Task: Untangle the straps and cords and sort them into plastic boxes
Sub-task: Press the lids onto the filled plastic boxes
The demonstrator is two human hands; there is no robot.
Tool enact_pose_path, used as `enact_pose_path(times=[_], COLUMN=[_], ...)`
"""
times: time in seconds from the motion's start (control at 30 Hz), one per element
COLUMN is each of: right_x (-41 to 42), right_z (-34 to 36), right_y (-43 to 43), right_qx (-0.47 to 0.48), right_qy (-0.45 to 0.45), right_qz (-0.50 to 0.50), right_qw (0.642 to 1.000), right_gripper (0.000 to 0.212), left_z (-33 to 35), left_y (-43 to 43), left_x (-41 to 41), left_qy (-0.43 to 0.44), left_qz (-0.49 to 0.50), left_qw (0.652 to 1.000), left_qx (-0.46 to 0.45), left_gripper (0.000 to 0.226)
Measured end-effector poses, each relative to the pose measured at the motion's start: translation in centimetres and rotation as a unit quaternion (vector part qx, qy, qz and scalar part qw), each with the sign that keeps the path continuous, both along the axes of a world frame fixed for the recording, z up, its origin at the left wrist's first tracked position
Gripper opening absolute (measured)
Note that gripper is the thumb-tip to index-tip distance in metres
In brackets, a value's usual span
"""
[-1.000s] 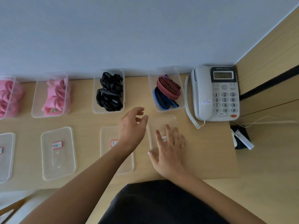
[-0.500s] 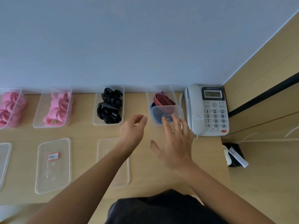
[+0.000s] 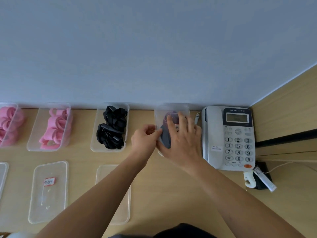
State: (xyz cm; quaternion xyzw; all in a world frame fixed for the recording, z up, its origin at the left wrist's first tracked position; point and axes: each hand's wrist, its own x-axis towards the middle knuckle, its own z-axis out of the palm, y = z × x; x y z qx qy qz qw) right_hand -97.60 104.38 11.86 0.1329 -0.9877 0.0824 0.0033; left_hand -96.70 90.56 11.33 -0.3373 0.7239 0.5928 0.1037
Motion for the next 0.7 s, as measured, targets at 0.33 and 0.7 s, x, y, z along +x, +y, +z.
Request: enact_pose_path(times=[0.33, 0.7], right_x=[-2.3, 0.4], right_z=[-1.6, -1.5], right_y=[2.3, 0.7], right_qx=[-0.135, -0.164], right_qy=[0.056, -0.018], right_qz=[0.04, 0.048], right_qw=[0.988, 0.985], right_gripper=[0.046, 0.05], left_z=[1.0, 1.9], left_y=[-1.0, -2.1], left_x=[-0.7, 0.9], left_qy=[0.003, 0.008], left_qz=[-0.047, -0.103], left_qw=[0.996, 0.985], left_qx=[-0.08, -0.138], left_gripper=[0.003, 0.022])
